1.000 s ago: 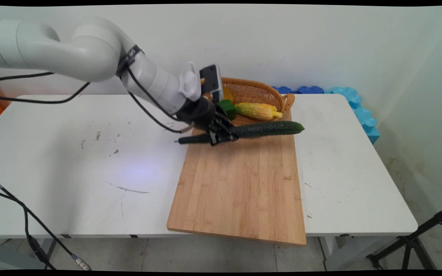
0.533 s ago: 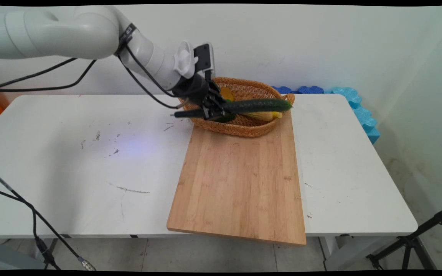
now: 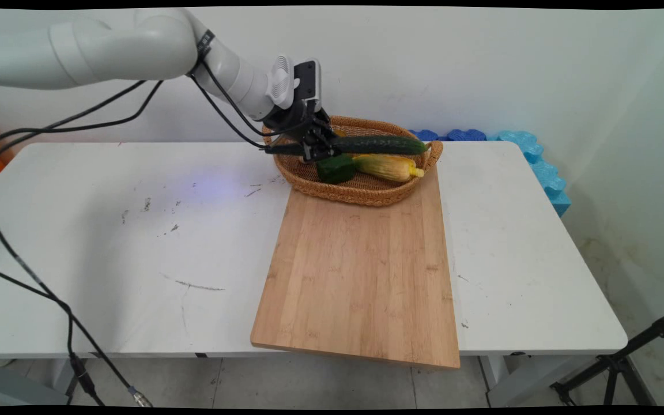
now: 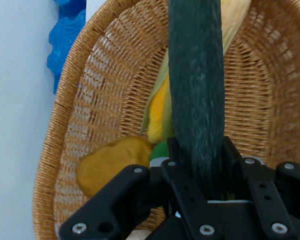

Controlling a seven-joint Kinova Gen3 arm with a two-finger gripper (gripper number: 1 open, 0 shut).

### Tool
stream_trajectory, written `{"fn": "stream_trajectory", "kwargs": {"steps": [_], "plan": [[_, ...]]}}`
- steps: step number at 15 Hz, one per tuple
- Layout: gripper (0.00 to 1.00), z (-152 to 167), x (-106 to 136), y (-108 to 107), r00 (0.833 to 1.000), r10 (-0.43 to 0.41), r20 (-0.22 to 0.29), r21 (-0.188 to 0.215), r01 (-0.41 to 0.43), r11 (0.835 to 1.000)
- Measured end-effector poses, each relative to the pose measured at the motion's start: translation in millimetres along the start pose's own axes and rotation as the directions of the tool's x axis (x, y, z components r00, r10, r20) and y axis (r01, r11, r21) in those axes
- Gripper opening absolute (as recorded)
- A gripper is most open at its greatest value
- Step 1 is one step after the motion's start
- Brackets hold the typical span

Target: Place the picked object in the vegetable basket

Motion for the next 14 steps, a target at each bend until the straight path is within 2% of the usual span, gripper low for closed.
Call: {"fn": "stream_trajectory", "kwargs": {"steps": [7,8,14], "plan": [[0.0,33.1,-11.4,-19.2,0.997,0.079,-0.004,0.003,-0.079,0.997],[1.0,36.5,-12.6,-21.3,0.996,0.087,-0.005,0.003,-0.087,0.996],[1.0,47.8,-17.2,-29.3,0.992,0.129,-0.014,0.001,-0.129,0.992]]}}
